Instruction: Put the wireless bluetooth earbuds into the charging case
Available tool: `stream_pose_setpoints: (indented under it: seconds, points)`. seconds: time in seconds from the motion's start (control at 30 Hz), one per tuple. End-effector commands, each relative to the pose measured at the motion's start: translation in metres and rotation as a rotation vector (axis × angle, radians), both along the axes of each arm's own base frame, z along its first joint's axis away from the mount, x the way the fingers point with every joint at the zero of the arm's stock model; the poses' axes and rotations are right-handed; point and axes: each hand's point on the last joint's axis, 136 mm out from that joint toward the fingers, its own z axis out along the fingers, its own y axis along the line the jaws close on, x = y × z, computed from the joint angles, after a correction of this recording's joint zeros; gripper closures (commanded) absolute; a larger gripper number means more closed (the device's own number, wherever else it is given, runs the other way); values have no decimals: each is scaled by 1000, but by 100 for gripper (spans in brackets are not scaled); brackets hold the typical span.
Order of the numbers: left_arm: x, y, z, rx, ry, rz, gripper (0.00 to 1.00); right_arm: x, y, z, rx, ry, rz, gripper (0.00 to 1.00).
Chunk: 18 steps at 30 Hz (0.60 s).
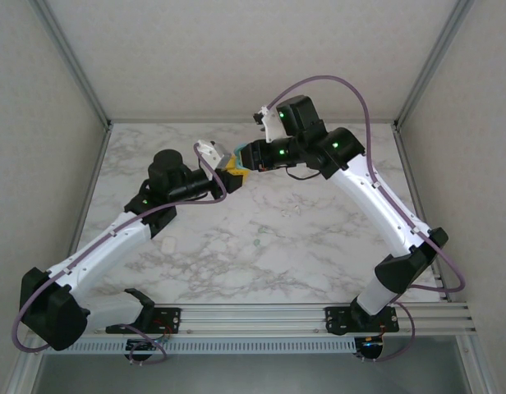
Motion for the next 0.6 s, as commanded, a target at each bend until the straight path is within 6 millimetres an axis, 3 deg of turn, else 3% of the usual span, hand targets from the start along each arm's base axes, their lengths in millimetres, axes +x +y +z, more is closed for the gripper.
stream_pose_setpoints:
  seconds: [0.0, 0.27, 0.57]
  points:
    - [-15, -7, 30, -31, -72, -105, 80, -13, 3, 19, 26, -73, 59, 77]
    - [-27, -9, 26, -39, -7, -234, 80, -24, -13, 42, 70, -211, 67, 76]
    - [-44, -18, 29, -37, 49, -389, 80, -36, -14, 51, 118, -287, 130, 77]
